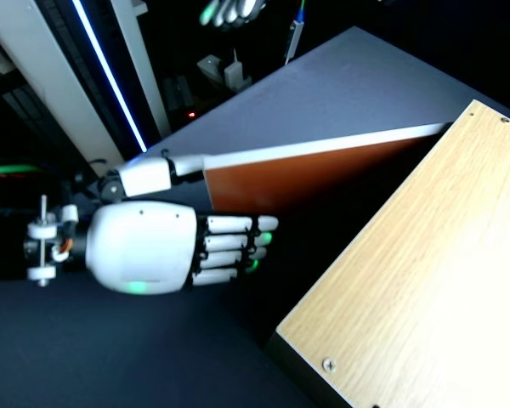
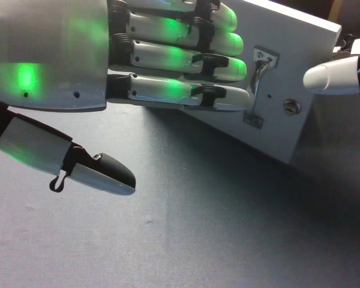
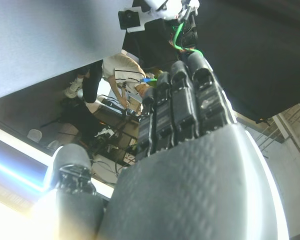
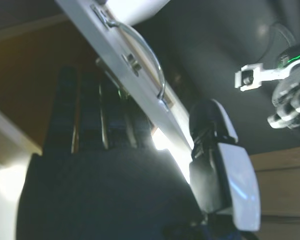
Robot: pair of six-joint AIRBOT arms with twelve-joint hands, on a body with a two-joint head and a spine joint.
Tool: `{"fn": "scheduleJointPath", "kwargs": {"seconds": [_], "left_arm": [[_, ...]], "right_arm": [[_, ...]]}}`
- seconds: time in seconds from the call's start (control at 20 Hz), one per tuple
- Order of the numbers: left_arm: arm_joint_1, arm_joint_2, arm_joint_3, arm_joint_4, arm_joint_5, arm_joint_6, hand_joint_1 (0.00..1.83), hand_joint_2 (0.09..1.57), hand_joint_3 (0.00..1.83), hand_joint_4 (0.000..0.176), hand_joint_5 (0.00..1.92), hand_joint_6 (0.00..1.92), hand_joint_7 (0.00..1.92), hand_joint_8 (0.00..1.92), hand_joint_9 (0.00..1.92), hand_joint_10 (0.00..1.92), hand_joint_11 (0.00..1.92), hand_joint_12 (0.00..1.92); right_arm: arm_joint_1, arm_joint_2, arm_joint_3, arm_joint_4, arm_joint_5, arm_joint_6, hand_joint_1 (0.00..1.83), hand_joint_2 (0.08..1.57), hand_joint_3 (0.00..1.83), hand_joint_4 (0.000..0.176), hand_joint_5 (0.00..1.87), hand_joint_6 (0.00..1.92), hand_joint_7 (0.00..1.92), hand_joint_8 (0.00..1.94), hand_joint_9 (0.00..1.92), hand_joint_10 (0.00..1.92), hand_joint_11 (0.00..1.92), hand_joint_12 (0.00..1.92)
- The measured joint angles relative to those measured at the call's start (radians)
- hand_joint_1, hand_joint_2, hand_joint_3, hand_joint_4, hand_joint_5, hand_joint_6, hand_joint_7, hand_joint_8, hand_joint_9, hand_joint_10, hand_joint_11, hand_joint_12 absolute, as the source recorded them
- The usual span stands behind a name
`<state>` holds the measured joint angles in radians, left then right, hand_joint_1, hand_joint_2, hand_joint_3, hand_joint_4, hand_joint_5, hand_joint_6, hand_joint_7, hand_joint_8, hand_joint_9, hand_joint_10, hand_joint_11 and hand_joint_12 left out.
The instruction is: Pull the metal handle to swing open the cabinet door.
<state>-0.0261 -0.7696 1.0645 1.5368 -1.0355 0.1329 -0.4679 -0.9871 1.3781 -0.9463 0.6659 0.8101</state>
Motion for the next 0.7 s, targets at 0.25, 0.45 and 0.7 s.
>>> {"fn": "scheduleJointPath", "kwargs": {"seconds": [0.25,0.45,0.7], "left_arm": [[0.000,0.000,0.000,0.000,0.000,0.000,0.00,1.21,0.00,0.000,0.18,0.01,0.24,0.00,0.22,0.00,0.00,0.58],[0.000,0.000,0.000,0.000,0.001,0.000,0.00,1.21,0.00,0.000,0.20,0.01,0.25,0.00,0.23,0.00,0.00,0.64],[0.000,0.000,0.000,0.000,0.001,0.000,0.00,1.22,0.00,0.000,0.24,0.01,0.29,0.01,0.27,0.01,0.00,0.68]], "right_arm": [[-0.018,0.001,0.002,-0.041,0.098,-0.026,0.00,1.28,0.00,0.000,0.28,0.00,0.32,0.01,0.28,0.01,0.00,0.73],[-0.021,0.008,-0.002,-0.042,0.122,-0.030,0.00,1.28,0.00,0.000,0.29,0.00,0.32,0.00,0.28,0.00,0.00,0.75],[-0.023,0.008,-0.006,-0.045,0.130,-0.034,0.00,1.28,0.00,0.000,0.27,0.00,0.31,0.00,0.27,0.00,0.00,0.71]]}}
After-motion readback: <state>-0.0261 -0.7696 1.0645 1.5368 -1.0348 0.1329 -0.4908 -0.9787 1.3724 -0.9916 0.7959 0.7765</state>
